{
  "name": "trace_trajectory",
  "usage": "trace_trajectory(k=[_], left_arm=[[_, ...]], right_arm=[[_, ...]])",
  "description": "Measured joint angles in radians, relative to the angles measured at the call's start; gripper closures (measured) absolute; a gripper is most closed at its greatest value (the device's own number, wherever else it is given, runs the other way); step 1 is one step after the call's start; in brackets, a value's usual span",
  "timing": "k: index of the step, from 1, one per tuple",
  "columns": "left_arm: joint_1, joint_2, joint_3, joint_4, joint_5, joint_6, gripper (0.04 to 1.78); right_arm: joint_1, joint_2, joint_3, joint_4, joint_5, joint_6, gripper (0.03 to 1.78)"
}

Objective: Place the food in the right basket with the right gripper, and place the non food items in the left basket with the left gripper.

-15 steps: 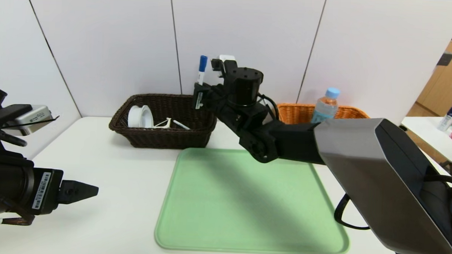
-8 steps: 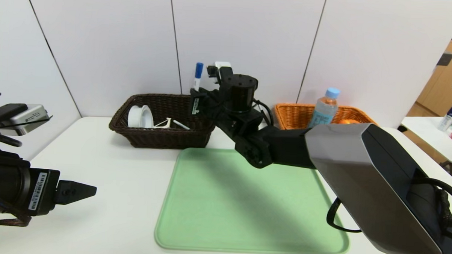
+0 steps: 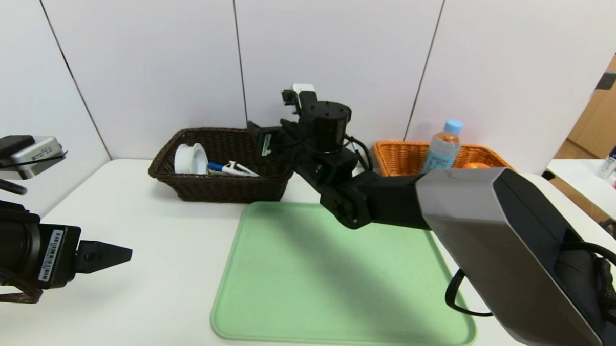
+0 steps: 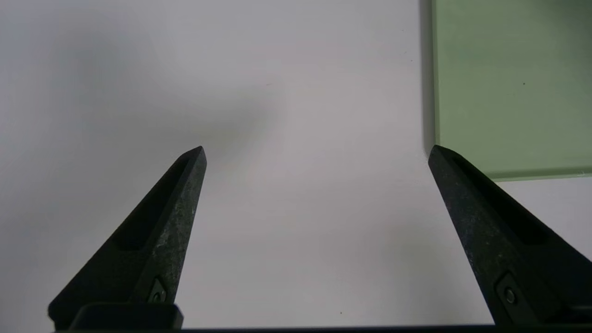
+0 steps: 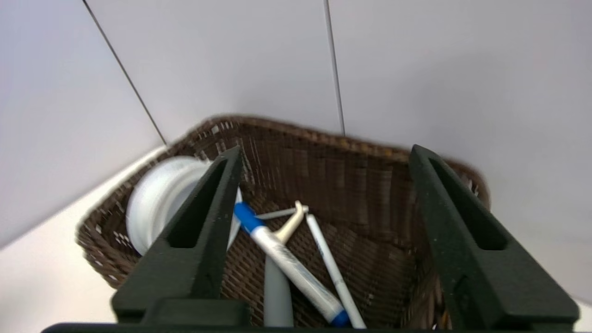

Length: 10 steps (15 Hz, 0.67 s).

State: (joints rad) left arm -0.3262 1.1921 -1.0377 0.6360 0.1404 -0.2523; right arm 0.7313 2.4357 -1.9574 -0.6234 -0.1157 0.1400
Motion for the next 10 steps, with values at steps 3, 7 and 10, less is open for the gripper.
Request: trace_trajectory(k=[3,7,10], left_arm=[[0.001,0.0,-0.059,-0.001,-0.001,-0.005,0.13],[0.001,-0.015,-0.134,0.001,-0.005,-0.008,0.13],[0.001,-0.044,-0.181,0.009,-0.006,-0.006,0.13]], right_arm=[[-0.007,-0.113,0.001,0.101,-0.009,-0.006,0.4],[-0.031,-0.35,0.001,0.483,-0.026,-0.007,0.28],[-0.07,-0.531,0.001,0.864,-0.07,-0.009,0.22]])
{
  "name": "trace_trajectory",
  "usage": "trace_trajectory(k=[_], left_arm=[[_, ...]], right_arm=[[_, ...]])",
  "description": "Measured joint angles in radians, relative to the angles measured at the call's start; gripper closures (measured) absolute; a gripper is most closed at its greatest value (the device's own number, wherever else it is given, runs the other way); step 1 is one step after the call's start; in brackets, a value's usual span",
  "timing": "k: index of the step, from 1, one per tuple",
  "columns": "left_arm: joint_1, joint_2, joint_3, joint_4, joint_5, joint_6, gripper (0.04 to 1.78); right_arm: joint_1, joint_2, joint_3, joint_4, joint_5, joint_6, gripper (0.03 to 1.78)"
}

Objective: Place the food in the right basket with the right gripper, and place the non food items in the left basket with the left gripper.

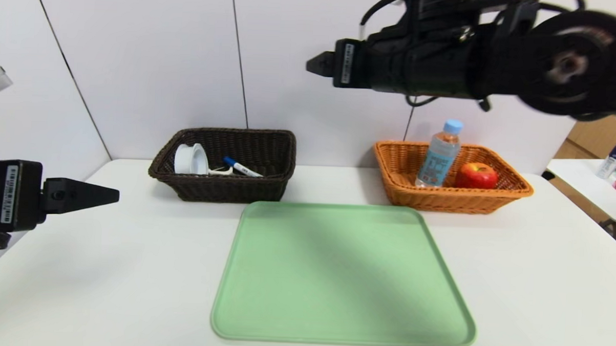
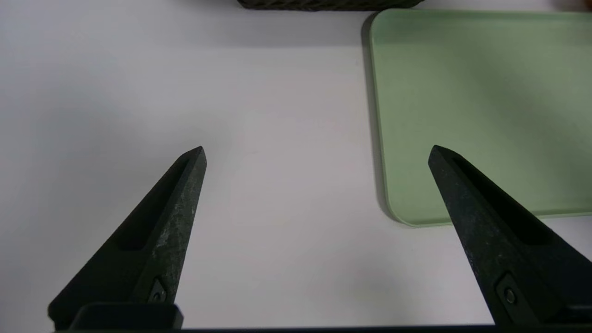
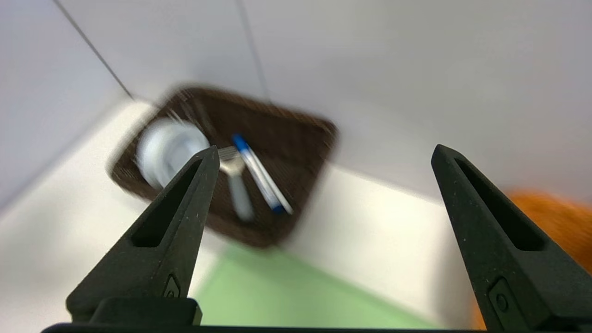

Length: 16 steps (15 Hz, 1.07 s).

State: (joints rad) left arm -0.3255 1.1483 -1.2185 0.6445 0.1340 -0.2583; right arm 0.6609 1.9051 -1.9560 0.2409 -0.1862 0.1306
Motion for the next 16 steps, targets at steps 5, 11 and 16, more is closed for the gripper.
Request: trace_trajectory(k=[5,11,16], left_arm=[[0.011,-0.099,-0.087,0.088,0.007,-0.003,0.13],[0.23,-0.313,-0.115,0.245,0.01,-0.002,0.13],[0.311,-0.621,0.091,0.309,0.005,0.02,0.13]], right_arm=[[-0.166,-0.304,0.023,0.653,-0.09,0.007,0.16],[-0.496,-0.735,0.336,0.736,-0.095,0.014,0.13],[-0.573,-1.152,0.698,0.619,-0.101,0.013,0.12]])
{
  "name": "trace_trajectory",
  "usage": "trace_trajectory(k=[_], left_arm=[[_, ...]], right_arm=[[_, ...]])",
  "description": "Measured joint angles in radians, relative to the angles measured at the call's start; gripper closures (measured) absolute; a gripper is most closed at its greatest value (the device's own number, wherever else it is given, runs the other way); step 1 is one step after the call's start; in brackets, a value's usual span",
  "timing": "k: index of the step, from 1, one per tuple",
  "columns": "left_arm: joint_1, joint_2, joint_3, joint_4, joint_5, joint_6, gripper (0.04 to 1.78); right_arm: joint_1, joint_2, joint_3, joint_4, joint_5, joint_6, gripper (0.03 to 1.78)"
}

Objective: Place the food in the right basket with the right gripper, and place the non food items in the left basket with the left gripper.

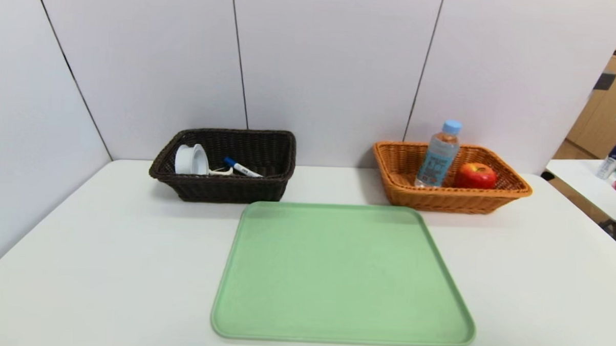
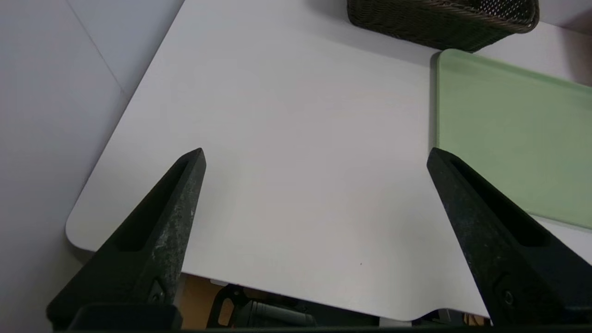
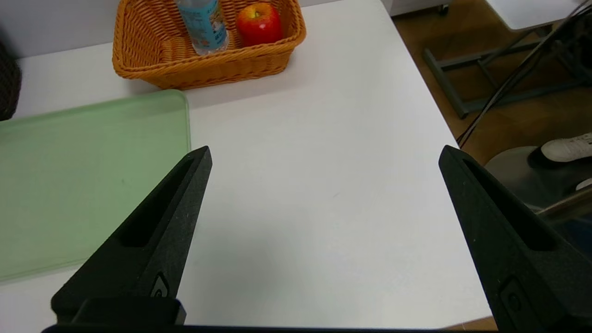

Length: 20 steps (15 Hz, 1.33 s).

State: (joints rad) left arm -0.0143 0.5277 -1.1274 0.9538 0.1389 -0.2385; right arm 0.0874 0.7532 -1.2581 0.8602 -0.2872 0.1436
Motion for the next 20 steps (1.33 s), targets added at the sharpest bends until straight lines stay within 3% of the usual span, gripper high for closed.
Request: trace_trajectory(k=[5,9,11,13,17,19,20], left_arm=[[0.017,-0.303,0.221,-0.062,-0.049,0.158,0.13],[0.018,-0.457,0.377,-0.195,-0.103,0.268,0.13],[0.018,-0.498,0.457,-0.304,-0.098,0.319,0.13],[0.019,-0.517,0.526,-0.385,-0.096,0.337,0.13],[0.019,-0.527,0.715,-0.574,-0.096,0.367,0.13],[0.018,-0.528,0.843,-0.716,-0.1,0.373,0.13],[0.019,-0.528,0.913,-0.792,-0.1,0.376,0.13]], right_arm=[[-0.055,-0.374,0.265,-0.023,0.02,-0.055,0.12],[-0.081,-0.59,0.387,-0.042,0.116,-0.128,0.12],[-0.086,-0.676,0.461,-0.112,0.165,-0.209,0.12],[-0.088,-0.721,0.564,-0.271,0.18,-0.277,0.12],[-0.089,-0.753,0.938,-0.737,0.205,-0.352,0.12],[-0.089,-0.755,1.129,-0.943,0.236,-0.365,0.12],[-0.089,-0.755,1.196,-1.0,0.25,-0.348,0.12]])
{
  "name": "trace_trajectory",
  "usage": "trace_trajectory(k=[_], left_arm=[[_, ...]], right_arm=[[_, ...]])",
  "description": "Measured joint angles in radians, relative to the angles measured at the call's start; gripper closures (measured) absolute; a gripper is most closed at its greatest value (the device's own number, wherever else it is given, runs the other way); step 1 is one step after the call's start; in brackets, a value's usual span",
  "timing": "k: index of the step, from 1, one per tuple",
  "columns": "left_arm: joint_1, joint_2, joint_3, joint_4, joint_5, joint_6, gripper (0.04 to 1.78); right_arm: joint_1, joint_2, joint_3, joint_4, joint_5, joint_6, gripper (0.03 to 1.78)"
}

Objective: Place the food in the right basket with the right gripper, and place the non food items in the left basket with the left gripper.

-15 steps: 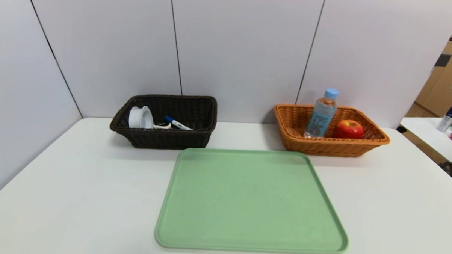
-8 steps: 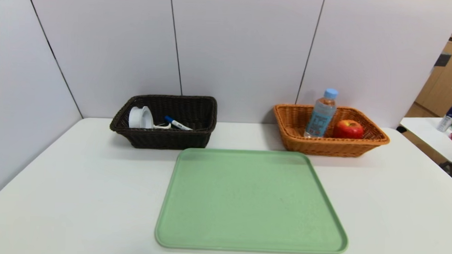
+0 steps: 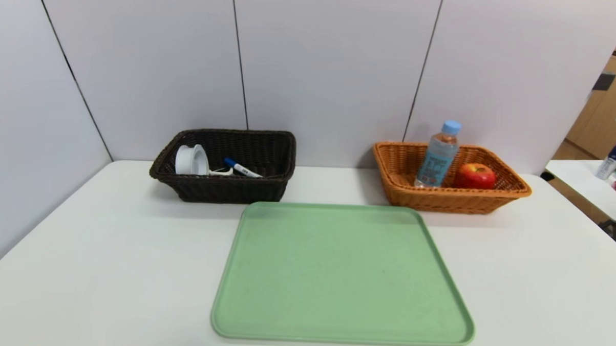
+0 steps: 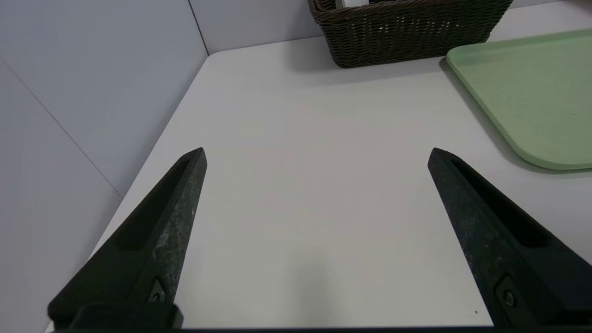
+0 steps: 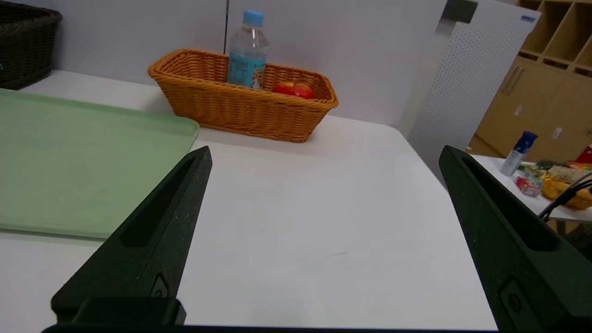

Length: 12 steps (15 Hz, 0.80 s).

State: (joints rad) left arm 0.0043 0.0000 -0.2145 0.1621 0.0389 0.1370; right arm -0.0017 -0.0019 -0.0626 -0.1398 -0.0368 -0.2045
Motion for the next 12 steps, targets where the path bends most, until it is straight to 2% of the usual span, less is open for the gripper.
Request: trace_trajectory(k=[1,2,3,4,6,8,12], left_arm=[[0.0,0.0,0.08,-0.082,-0.001,0.001,0.13],[0.0,0.0,0.143,-0.149,-0.002,-0.003,0.13],[0.0,0.0,0.178,-0.198,-0.006,-0.013,0.13],[0.0,0.0,0.197,-0.215,-0.027,-0.043,0.13],[0.0,0.0,0.203,-0.145,-0.049,-0.086,0.13],[0.0,0.0,0.203,-0.133,-0.049,-0.117,0.13],[0.0,0.0,0.203,-0.133,-0.044,-0.122,0.13]], right_arm=[[0.0,0.0,0.031,0.007,0.014,0.03,0.12],[0.0,0.0,0.046,0.058,0.035,0.065,0.12],[0.0,0.0,0.055,0.12,0.05,0.091,0.12],[0.0,0.0,0.057,0.137,0.053,0.109,0.12],[0.0,0.0,0.061,0.143,0.05,0.138,0.12],[0.0,0.0,0.062,0.143,0.044,0.157,0.12],[0.0,0.0,0.062,0.142,0.039,0.155,0.12]])
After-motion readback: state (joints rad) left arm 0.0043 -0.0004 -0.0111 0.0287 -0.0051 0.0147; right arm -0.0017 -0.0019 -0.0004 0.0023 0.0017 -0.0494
